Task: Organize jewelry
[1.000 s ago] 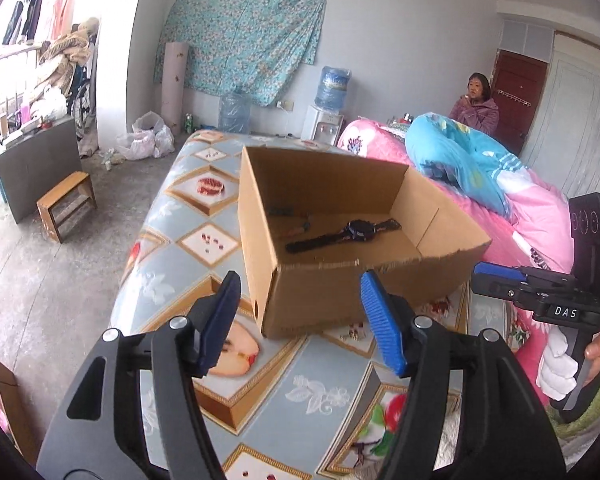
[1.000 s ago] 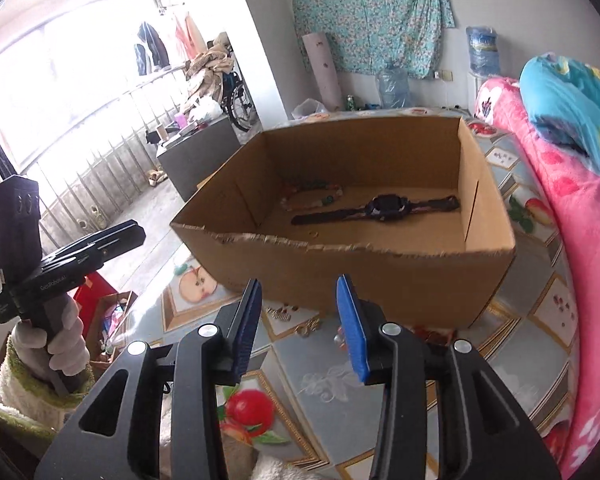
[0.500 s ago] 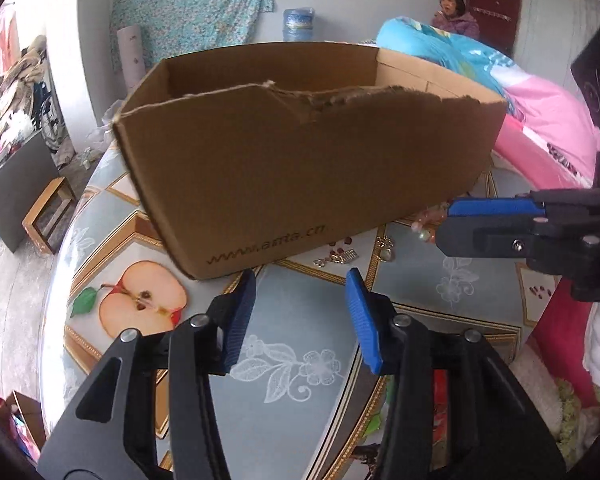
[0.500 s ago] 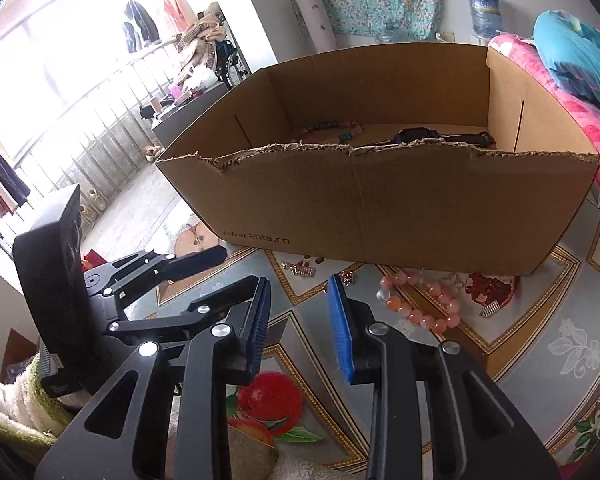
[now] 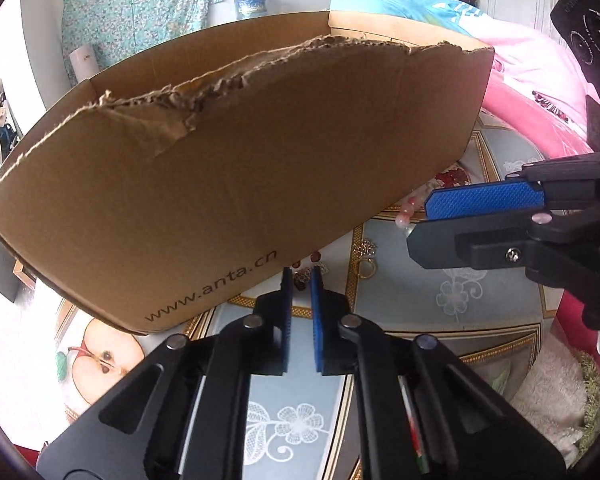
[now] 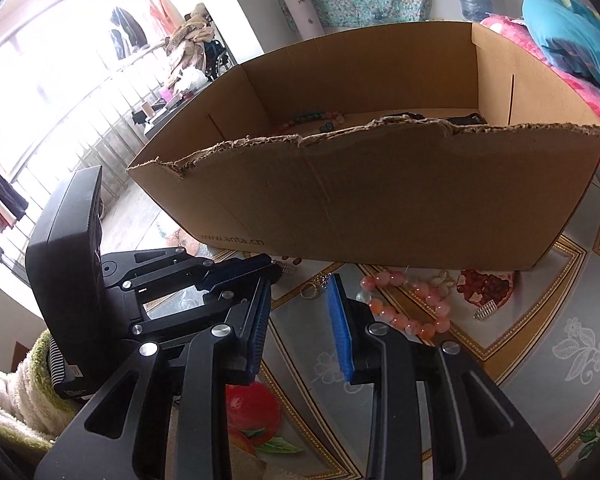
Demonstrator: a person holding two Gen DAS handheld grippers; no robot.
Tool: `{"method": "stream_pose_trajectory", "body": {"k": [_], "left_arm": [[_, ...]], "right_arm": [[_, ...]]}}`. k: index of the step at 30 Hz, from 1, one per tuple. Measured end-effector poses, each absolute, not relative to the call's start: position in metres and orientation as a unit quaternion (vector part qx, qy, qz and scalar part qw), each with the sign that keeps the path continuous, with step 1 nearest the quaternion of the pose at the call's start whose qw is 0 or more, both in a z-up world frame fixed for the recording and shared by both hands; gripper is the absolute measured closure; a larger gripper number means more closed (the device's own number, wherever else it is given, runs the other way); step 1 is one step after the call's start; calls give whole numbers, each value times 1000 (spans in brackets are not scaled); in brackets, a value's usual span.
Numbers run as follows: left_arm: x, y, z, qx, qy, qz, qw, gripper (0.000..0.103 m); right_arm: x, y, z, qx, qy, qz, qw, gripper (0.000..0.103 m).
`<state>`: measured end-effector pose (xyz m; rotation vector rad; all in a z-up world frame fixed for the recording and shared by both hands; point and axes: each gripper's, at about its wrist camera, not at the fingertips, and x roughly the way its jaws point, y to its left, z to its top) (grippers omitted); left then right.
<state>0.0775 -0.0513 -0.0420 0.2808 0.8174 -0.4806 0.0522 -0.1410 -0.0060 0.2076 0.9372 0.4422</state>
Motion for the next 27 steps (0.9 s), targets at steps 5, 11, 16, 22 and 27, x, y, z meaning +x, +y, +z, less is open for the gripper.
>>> {"method": "stream_pose_trajectory", "body": {"k": [5, 11, 16, 22, 27], "left_arm": [[70, -55, -42, 153, 389, -235, 878, 103], [51, -45, -37, 139, 398, -229, 877, 103], [34, -32, -26, 111, 391, -217, 887, 103], [24, -20, -15, 85, 376, -210, 898, 103], [27, -22, -23, 90, 384, -206, 895, 103]], "right_arm": [[53, -147, -6, 106, 445, 210, 864, 74], [52, -148, -9, 108, 446, 211, 863, 74], [51, -145, -10, 107, 446, 215, 862, 74], [50, -138, -10, 91, 448, 217, 862, 74], [51, -121, -12, 46, 448, 196, 871, 74]]}}
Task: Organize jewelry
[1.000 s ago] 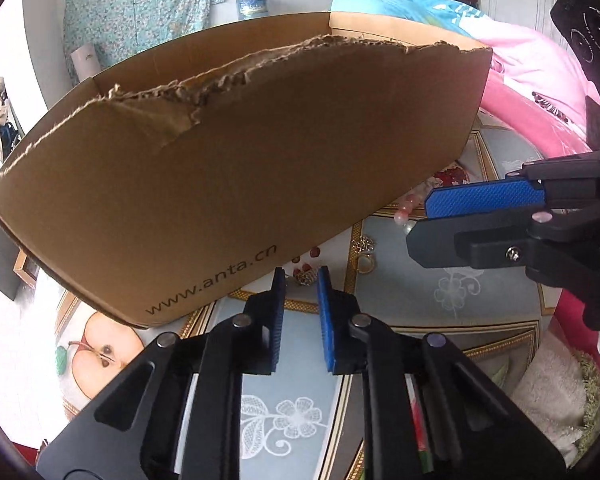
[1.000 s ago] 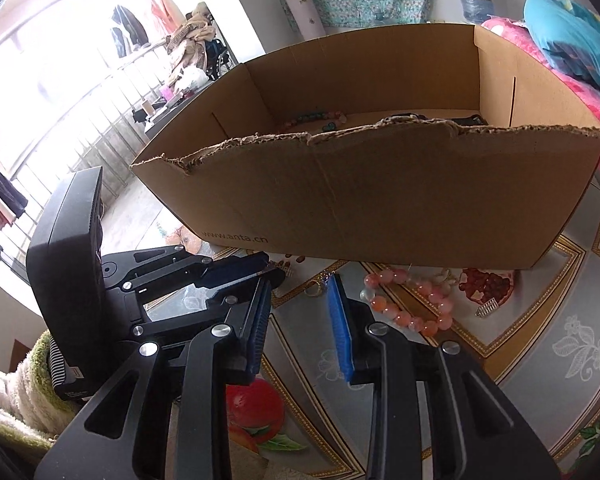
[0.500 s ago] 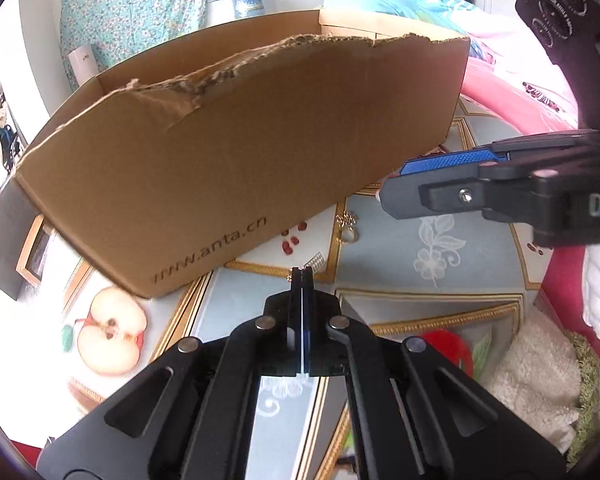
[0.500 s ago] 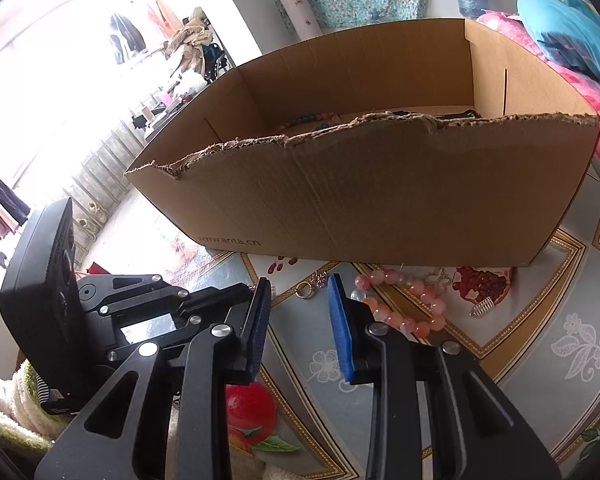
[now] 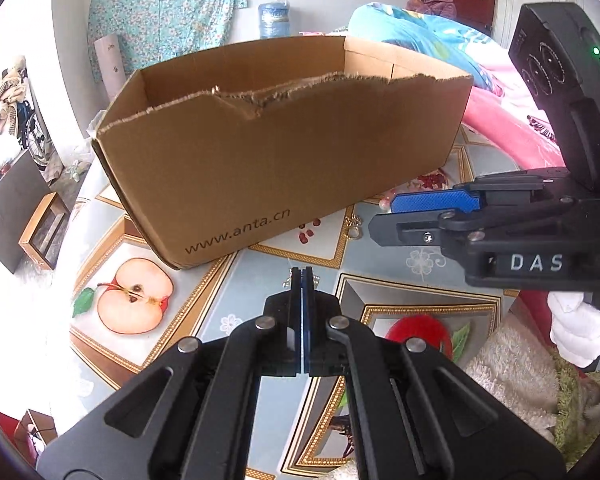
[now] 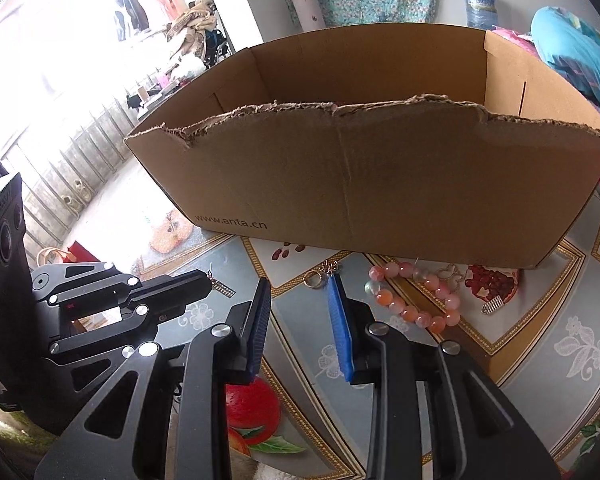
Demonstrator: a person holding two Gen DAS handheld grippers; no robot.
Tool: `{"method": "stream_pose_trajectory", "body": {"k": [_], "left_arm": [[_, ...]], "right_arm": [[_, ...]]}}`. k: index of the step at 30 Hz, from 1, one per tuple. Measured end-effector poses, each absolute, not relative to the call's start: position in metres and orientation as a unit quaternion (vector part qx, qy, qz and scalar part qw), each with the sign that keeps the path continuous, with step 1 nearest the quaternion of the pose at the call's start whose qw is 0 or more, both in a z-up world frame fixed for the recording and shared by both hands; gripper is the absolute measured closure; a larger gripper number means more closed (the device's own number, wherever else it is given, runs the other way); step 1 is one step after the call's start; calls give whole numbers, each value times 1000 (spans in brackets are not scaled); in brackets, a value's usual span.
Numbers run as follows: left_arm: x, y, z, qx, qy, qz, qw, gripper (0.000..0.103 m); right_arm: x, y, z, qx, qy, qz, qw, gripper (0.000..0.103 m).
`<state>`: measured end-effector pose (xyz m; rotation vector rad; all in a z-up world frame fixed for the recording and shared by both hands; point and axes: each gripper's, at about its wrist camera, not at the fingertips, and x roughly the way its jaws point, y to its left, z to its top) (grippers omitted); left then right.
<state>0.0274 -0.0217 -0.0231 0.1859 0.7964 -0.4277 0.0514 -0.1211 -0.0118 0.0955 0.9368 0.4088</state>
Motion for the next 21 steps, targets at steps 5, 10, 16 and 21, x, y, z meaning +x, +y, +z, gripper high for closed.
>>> {"method": "stream_pose_trajectory", "body": {"k": [5, 10, 16, 21], "left_arm": [[33, -24, -29, 81, 391, -207, 893, 103], [36, -21, -33, 74, 393, -206, 893, 103], [37, -13, -34, 64, 392, -205, 895, 103], [37, -11, -36, 64, 392, -206, 894, 103]], "right_arm": [[59, -107, -17, 18, 448, 184, 875, 74], [71, -96, -20, -1, 450, 180, 875, 75], [77, -79, -27, -24, 448, 165, 878, 81], [78, -65, -28, -42, 438, 150, 885, 89]]}}
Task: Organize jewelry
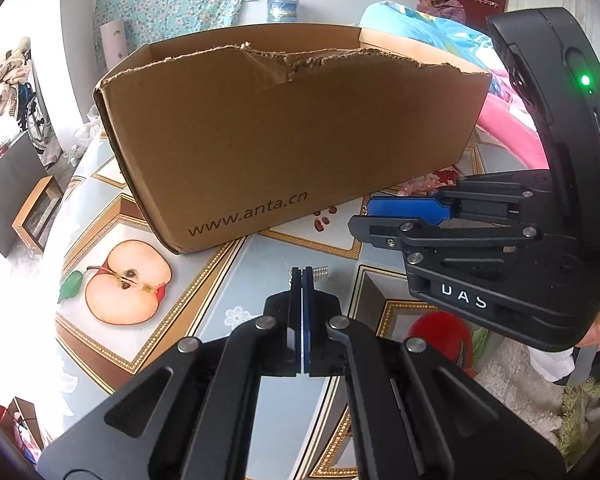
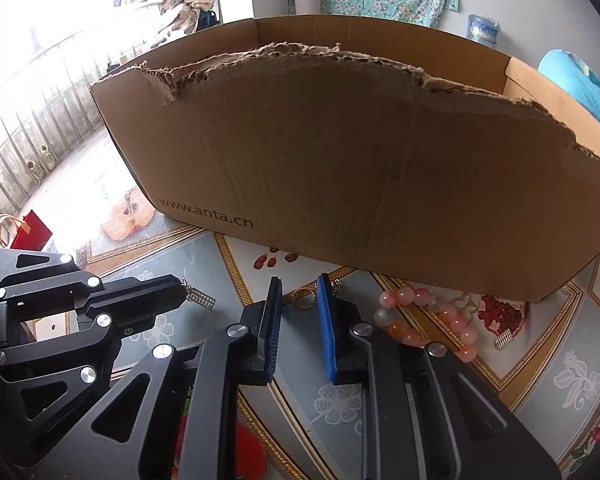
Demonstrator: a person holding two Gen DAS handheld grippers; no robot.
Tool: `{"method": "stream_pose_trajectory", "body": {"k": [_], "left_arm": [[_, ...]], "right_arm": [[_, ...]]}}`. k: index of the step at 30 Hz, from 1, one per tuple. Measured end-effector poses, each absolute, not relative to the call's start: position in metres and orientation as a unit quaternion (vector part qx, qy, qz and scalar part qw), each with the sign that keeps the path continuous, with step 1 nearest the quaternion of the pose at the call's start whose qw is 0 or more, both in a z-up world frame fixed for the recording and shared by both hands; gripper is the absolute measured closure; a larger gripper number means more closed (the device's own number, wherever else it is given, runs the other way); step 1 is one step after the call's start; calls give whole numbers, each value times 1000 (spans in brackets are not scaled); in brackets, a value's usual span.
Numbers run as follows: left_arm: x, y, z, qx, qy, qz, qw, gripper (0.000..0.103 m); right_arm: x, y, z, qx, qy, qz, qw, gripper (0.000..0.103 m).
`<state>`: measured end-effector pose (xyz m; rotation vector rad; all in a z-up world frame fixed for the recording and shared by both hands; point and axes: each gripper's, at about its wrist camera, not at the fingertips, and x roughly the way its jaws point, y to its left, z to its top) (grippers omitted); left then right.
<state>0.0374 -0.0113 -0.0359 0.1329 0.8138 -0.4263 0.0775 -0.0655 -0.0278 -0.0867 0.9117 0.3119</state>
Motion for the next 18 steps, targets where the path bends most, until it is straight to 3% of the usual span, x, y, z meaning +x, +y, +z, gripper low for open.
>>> {"method": "stream_pose_trajectory", "body": {"k": [18], "left_arm": [[33, -7, -31, 58, 382, -204, 900, 103]], "right_arm": [[54, -66, -19, -32, 424, 161, 891, 90]]}}
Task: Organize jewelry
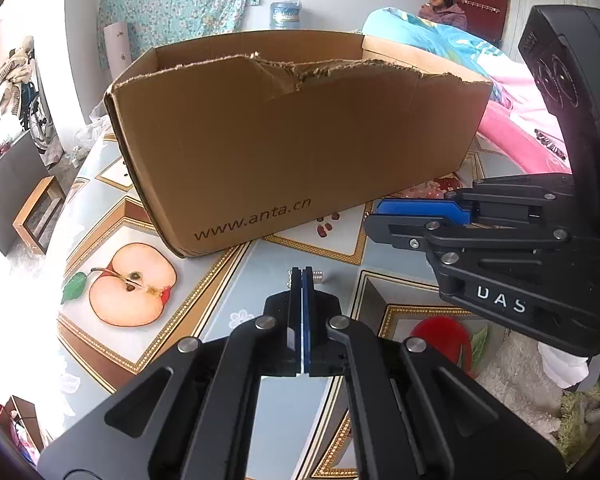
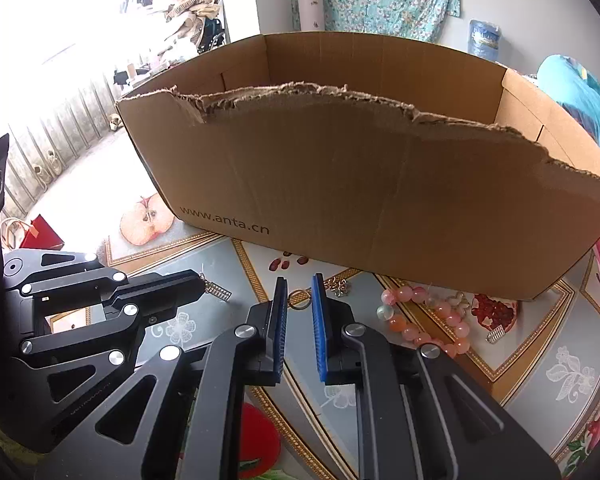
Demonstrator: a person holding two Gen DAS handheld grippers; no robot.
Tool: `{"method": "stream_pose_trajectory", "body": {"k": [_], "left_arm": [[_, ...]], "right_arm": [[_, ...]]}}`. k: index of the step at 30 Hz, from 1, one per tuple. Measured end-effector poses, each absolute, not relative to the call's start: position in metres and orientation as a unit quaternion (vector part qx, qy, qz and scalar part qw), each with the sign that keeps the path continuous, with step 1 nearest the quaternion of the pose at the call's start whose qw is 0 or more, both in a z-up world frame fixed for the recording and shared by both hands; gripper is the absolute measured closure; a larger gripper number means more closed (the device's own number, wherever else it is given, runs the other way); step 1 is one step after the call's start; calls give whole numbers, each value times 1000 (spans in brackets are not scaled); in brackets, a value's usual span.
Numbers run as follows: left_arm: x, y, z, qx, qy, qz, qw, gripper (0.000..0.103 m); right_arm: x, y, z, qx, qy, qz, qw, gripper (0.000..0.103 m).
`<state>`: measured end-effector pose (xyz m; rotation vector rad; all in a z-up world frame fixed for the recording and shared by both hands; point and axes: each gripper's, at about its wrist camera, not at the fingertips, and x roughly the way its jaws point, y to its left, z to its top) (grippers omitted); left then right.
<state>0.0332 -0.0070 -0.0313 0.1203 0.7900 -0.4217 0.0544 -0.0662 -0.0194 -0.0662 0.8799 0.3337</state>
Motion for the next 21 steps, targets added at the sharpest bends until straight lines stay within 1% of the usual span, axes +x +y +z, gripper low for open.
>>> {"method": "stream_pose_trajectory", "body": {"k": [13, 21], "left_arm": [[14, -11, 7, 64, 335, -205, 917, 103], [2, -5, 57, 33, 282, -242, 928, 103]], "right_arm": [[27, -83, 21, -10, 372, 167, 913, 90], [8, -103, 57, 22, 319, 179, 930, 90]]}}
